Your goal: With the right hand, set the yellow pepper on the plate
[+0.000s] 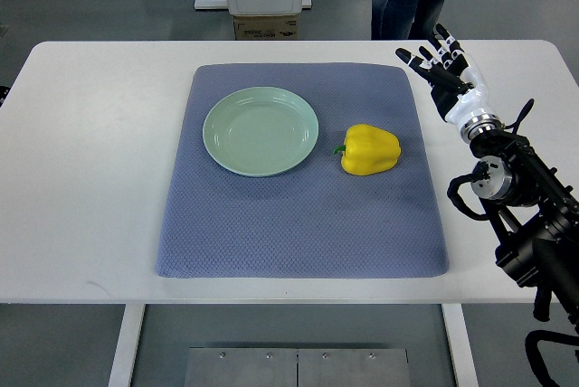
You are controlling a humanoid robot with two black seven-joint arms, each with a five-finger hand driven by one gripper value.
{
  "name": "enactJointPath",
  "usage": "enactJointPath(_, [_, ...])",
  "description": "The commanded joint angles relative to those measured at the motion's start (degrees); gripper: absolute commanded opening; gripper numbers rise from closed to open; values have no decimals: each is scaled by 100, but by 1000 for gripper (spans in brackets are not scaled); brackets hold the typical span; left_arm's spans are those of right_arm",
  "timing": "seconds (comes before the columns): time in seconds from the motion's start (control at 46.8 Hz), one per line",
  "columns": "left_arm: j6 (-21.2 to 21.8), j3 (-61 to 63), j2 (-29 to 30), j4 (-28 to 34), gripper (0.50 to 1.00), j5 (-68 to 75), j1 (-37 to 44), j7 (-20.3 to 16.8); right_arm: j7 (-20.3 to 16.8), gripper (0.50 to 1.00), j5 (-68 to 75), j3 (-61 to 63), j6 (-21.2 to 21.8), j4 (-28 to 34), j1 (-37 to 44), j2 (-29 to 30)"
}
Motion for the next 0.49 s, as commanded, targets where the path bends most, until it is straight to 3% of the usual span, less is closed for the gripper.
enactJointPath(0.0, [2, 8, 0, 3, 1000, -8, 4, 5, -8, 1000, -2, 0, -1, 0, -2, -2])
enactJointPath(0.471, [11, 0, 0, 11, 1000, -25, 75, -4, 1, 1000, -2, 0, 8, 0, 6, -63])
